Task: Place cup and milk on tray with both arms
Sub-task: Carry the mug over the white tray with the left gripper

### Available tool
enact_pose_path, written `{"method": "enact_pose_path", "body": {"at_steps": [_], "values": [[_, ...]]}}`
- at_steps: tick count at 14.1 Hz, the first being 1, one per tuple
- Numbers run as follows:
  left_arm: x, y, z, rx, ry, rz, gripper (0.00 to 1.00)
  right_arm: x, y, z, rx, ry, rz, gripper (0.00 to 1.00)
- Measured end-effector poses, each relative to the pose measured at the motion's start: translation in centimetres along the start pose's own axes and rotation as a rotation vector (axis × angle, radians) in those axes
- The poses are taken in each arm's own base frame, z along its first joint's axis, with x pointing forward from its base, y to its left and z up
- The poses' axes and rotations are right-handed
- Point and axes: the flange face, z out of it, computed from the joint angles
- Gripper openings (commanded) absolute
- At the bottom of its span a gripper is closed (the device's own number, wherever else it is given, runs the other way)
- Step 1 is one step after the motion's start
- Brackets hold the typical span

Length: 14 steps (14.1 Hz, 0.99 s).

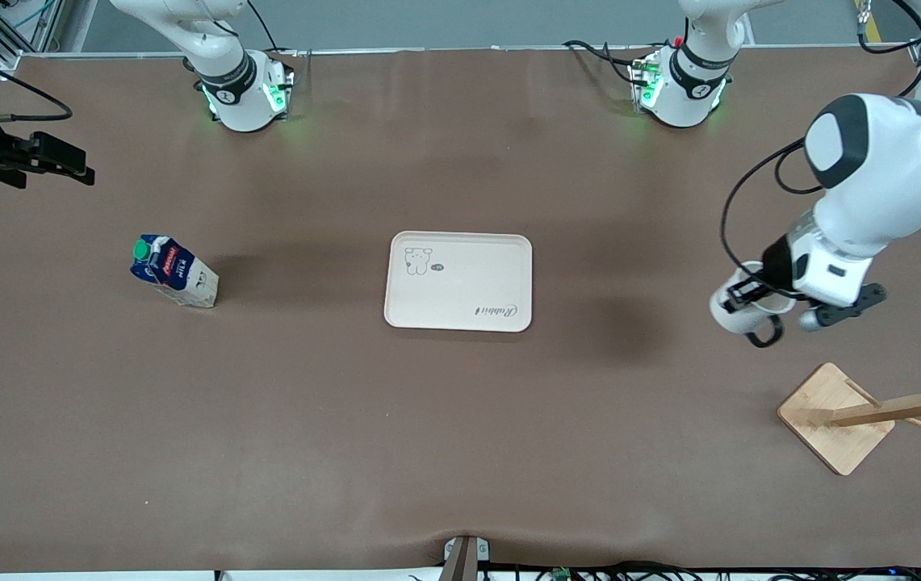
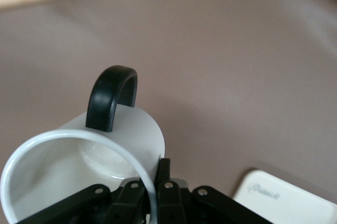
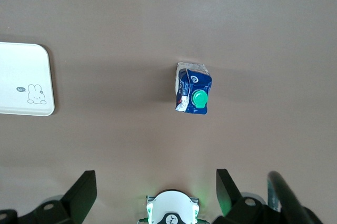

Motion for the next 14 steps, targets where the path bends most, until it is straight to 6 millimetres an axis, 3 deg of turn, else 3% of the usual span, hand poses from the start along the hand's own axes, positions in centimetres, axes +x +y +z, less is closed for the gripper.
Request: {"method": "enact_pose_path", "body": {"at_steps": [2,7,11,14], "values": [[-1.8,3.6,1.1,0.005,-0.049,-0.036,0.00,0.0,0.0,0.0,0.001,0.001,0.000,1.00],[-8.3,11.5,5.9,0.058,-0.120,-0.115,0.00,0.0,-0.2,0.0,0.003,0.001,-0.003,1.00],[-13.6,16.5,10.2,0.126,-0.133,-0.165,0.00,0.8,-0.1,1.2,0.006,-0.025,-0.003,1.00],[-16.9,19.1,13.7,0.139,-0.132,-0.219,0.00,1.6,0.0,2.2,0.008,-0.047,-0.003,1.00]]}}
